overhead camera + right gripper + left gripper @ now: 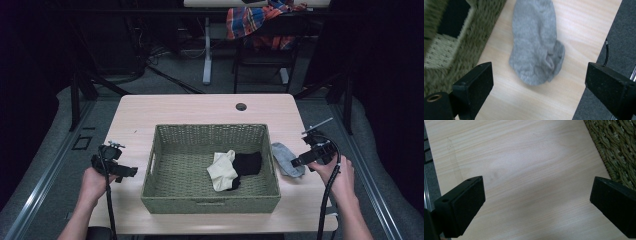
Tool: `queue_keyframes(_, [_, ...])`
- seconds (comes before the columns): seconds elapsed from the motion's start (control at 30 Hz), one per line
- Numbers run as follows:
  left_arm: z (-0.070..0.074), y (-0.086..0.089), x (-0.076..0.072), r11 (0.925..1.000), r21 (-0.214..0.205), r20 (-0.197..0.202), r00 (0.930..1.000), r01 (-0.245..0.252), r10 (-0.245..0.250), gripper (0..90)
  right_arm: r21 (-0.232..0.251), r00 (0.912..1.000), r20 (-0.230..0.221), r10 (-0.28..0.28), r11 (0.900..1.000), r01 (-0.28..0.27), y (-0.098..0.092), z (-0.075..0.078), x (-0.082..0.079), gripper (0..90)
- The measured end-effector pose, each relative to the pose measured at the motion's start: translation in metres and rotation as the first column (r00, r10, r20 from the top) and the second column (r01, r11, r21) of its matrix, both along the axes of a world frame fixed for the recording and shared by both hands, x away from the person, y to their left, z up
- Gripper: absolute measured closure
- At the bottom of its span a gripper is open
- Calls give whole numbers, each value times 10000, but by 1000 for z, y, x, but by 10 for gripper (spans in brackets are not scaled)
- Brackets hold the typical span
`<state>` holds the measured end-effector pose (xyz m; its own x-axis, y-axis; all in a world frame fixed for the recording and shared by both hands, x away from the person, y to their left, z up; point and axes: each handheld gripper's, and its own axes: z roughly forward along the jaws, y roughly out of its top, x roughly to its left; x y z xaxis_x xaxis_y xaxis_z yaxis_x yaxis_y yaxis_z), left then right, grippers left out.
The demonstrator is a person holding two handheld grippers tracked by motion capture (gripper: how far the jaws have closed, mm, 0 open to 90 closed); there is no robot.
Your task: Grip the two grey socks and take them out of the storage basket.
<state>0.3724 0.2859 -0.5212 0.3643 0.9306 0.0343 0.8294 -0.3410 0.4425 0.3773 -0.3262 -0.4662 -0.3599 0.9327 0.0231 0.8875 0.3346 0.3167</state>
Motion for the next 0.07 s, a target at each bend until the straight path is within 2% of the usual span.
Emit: queue_keyframes(0.07, [0,-1,1,10000,16,-23,10000,35,-35,2,51,9999,-8,-125,9999,125,-1,-4,1,81])
